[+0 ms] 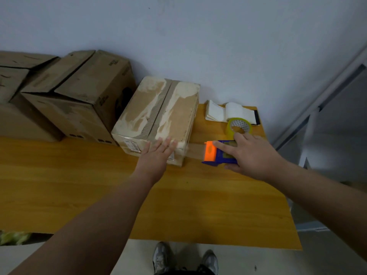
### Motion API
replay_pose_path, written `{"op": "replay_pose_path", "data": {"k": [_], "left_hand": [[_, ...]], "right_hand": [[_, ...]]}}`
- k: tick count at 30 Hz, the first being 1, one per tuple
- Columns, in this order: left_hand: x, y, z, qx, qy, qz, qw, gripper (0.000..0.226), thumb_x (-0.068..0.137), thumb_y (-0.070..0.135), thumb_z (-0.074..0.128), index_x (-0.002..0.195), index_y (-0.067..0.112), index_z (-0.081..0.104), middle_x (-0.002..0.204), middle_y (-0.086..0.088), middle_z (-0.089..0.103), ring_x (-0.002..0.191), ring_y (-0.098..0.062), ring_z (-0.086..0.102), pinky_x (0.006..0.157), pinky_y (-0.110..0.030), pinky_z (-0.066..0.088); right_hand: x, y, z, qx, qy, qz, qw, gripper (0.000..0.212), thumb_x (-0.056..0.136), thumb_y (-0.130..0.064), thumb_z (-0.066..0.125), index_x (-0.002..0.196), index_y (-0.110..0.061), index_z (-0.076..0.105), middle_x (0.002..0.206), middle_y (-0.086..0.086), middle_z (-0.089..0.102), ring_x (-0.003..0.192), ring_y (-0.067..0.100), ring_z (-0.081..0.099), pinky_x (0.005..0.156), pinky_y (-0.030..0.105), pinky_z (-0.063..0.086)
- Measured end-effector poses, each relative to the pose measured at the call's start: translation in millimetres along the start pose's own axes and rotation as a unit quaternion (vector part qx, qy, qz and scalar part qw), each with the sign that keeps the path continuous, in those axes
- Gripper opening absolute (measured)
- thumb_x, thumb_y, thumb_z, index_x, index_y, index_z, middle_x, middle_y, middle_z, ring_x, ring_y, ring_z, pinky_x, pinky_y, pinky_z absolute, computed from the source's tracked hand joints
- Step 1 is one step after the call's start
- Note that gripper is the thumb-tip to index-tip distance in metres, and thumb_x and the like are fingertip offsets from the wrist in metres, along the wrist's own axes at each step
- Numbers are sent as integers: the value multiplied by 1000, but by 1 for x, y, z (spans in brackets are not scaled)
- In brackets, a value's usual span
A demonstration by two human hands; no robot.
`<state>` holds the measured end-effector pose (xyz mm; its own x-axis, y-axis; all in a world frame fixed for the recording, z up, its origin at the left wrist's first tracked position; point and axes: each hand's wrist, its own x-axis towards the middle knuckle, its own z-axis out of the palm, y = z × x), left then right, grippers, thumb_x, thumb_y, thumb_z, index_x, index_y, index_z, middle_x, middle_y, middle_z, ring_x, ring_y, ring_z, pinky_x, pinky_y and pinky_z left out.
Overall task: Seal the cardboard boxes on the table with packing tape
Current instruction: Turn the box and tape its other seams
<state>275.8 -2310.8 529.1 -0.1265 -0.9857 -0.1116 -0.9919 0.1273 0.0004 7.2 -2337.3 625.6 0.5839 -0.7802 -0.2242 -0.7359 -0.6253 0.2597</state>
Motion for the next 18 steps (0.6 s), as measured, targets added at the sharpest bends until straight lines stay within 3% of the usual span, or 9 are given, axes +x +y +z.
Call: {"op": "replay_pose_path", "data": {"k": [3, 7, 9, 11, 14, 16, 18], "left_hand": [[2, 3, -4, -3, -9, -9, 1000, 74, 98, 16, 41, 150, 31, -10, 159, 7, -10, 146, -17, -6, 118, -46, -2], [3, 14, 0, 14, 10, -22, 1000, 79, 94, 52, 41, 150, 27, -9, 160, 0, -3, 147, -25, -1, 117, -51, 3], [3, 20, 5, 48, 27, -23, 998, 82, 91, 59, 40, 149, 31, -11, 160, -5, 2, 146, -31, 4, 116, -53, 5], [5, 22, 6, 71, 53, -19, 996, 81, 91, 56, 45, 150, 33, -6, 158, -9, 13, 144, -34, 13, 114, -54, 10], [16, 21, 0, 81, 95, 17, 992, 69, 88, 41, 59, 146, 25, 27, 142, -15, 40, 133, -33, 34, 112, -49, 23], [25, 25, 3, 38, 124, 47, 990, 50, 83, 27, 68, 127, 12, 51, 133, -19, 50, 130, -35, 41, 112, -46, 25], [35, 29, 8, -16, 147, 66, 987, 32, 86, 12, 63, 115, 2, 56, 139, -22, 47, 134, -36, 38, 112, -42, 20]], "right_hand": [[3, -7, 8, 14, -20, 16, 1000, 73, 94, -60, 39, 152, -38, 0, 130, 8, 40, 114, 25, 46, 93, 35, 38], [19, -17, 15, 18, -41, 29, 999, 70, 95, -55, 42, 152, -36, 7, 133, 10, 41, 117, 28, 46, 94, 37, 38], [29, -21, 17, 21, -54, 33, 998, 69, 95, -53, 45, 152, -36, 10, 134, 11, 42, 119, 30, 46, 94, 38, 39], [39, -25, 16, 25, -69, 38, 997, 67, 95, -50, 47, 151, -35, 14, 134, 12, 43, 119, 31, 46, 95, 39, 38], [50, -28, 14, 27, -81, 37, 996, 63, 95, -49, 47, 150, -35, 19, 132, 12, 44, 118, 32, 46, 95, 40, 38], [50, -28, 14, 32, -78, 35, 996, 62, 95, -50, 47, 150, -34, 20, 131, 12, 45, 118, 32, 47, 95, 41, 39], [45, -27, 17, 50, -78, 40, 995, 62, 95, -50, 46, 150, -35, 20, 132, 12, 45, 119, 32, 46, 97, 41, 39]]}}
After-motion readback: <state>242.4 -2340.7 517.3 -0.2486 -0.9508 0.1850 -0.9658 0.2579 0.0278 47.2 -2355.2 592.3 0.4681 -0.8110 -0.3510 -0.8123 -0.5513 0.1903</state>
